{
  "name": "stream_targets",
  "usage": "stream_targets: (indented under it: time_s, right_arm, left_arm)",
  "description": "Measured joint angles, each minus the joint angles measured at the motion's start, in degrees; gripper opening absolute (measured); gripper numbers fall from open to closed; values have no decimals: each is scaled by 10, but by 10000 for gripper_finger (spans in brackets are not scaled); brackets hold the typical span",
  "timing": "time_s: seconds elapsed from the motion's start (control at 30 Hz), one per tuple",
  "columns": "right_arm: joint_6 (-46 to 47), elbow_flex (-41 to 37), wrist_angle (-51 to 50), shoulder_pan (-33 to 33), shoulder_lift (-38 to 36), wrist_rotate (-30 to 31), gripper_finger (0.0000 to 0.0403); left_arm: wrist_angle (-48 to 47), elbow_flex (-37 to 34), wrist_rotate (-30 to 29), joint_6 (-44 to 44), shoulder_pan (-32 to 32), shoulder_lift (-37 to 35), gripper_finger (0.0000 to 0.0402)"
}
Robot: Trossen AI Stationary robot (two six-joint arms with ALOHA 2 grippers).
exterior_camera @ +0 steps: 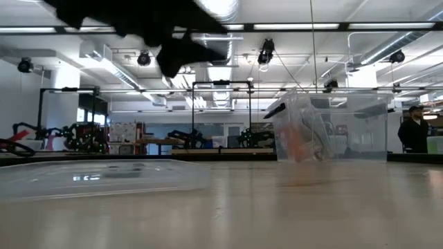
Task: Roll bandage
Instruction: Close the transparent container
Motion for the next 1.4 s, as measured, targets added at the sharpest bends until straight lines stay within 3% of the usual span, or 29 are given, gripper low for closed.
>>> stream_targets:
  time_s: [0.1, 0.2, 0.33, 0.47, 0.67, 0.8, 1.0, 1.07, 1.13, 1.2, 1.27, 1.4]
  right_arm:
    - [34, -3, -43, 3, 0, -1, 101]
    - [57, -16, -58, 12, 4, -2, 96]
    - [61, -39, -39, 19, 26, -2, 91]
    - [101, -42, -35, 19, 64, -1, 85]
    - [153, -41, -24, 25, 131, -4, 87]
    - [170, -36, -25, 32, 157, -18, 88]
    - [228, -36, -20, 45, 156, -12, 75]
    - [243, -36, -21, 46, 156, -8, 71]
    - [250, -36, -19, 47, 156, -6, 69]
    - [246, -36, 1, 47, 162, 1, 69]
    - [216, -36, 35, 47, 173, 7, 72]
    - [126, -36, 159, 37, 209, -4, 81]
  left_arm:
    - [-75, 50, 44, 47, 12, -25, 222]
    - [-268, 100, 55, 45, 10, -48, 214]
    - [-487, 132, 95, -39, -4, -55, 205]
    - [-556, 104, 114, -126, -40, -55, 198]
    - [-466, 8, 107, -202, -80, -50, 199]
    - [-268, -64, 52, -182, -71, -30, 207]
    - [88, -125, -36, -36, -20, 35, 215]
    - [158, -124, -38, 1, 3, 50, 214]
    - [156, -110, -10, 25, 23, 47, 210]
    - [96, -92, 28, 38, 35, 21, 205]
    - [-7, -67, 51, 40, 41, -19, 199]
    - [-279, -12, 34, 20, 32, -112, 188]
